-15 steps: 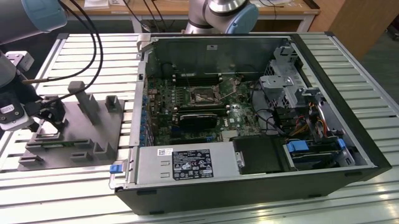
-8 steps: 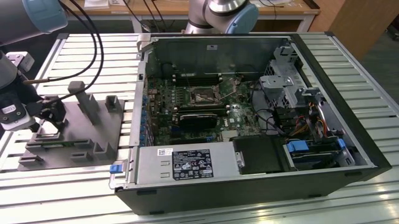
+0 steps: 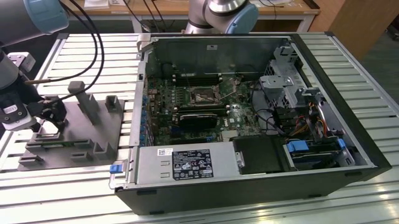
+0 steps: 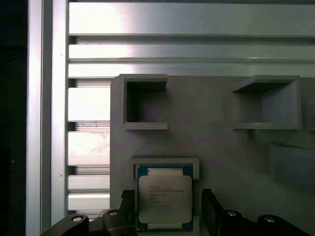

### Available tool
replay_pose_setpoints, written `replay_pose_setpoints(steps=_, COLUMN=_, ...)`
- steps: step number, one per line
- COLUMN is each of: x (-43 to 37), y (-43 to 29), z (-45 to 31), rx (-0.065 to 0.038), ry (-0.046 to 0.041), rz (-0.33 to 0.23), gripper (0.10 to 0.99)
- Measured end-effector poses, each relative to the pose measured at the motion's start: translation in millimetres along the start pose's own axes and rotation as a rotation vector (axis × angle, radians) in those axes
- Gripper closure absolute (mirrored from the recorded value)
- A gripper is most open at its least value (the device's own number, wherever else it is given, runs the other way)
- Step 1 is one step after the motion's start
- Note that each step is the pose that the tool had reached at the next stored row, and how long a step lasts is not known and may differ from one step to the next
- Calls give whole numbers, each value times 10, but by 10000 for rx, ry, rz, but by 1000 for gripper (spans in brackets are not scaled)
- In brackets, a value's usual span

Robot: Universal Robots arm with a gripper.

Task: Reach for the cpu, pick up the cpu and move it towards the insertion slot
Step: 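Pick up the cpu and move it towards the insertion slot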

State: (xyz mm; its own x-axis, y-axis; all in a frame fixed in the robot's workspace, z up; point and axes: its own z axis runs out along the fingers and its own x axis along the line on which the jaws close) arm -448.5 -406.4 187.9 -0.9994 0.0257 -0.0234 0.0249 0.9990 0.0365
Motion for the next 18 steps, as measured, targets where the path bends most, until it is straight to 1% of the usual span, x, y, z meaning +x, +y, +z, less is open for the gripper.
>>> replay_pose_setpoints(steps=5, x=1, y=-1, z=36, rx=1, ry=2, rz=3, gripper=439)
replay_pose_setpoints(steps=18, x=2, y=14, z=52, rx=-19, ry=2, rz=1, gripper=439)
